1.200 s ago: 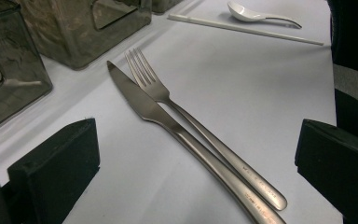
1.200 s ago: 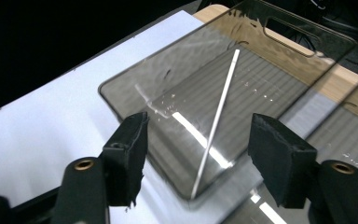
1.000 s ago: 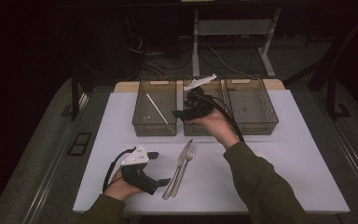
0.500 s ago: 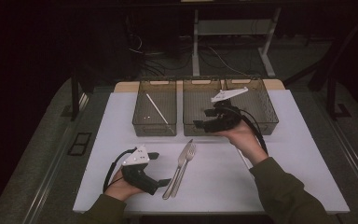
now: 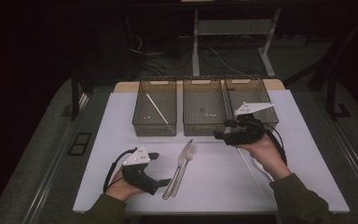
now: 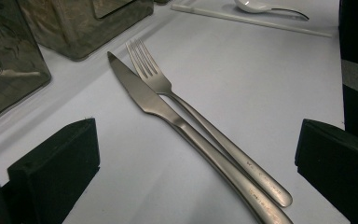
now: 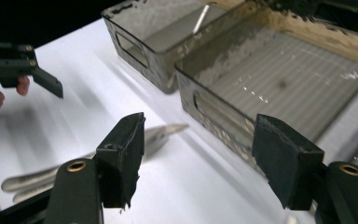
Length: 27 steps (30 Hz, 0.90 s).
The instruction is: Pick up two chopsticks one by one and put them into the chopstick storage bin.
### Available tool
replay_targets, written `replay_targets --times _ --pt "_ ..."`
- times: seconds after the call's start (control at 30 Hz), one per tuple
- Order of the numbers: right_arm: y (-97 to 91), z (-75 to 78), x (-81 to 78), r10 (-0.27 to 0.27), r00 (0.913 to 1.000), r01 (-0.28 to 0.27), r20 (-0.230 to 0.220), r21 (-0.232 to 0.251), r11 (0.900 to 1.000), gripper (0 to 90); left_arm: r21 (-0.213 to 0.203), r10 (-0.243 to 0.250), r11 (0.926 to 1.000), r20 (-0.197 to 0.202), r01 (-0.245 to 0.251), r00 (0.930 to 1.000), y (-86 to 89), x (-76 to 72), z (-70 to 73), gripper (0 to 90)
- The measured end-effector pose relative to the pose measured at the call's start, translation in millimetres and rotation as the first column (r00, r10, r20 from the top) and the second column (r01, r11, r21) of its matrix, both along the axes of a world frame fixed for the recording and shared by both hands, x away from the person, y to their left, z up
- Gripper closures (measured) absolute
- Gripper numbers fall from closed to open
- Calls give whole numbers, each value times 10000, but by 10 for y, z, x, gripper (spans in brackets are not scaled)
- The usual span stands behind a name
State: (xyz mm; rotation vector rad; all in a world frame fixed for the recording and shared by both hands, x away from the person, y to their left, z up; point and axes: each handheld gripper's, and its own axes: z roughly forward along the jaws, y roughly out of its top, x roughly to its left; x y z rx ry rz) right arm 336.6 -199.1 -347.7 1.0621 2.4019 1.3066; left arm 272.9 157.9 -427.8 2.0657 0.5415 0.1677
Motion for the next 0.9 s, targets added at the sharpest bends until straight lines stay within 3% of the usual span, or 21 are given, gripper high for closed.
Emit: replay_targets --times 0.27,0.63,0.9 --pt "-275 -169 -214 -267 9994 263 -199 -202 9994 407 20 42 10000 -55 -42 10000 -9 -1 -12 0" --pt "-517 -361 -448 -646 9969 631 -447 -350 9974 481 114 18 9999 -44 -17 10000 -7 -5 -8 0" --pt "-632 -523 -537 -991 9919 930 -800 -776 9926 585 156 25 9999 -17 -25 10000 -5 -9 -4 0"
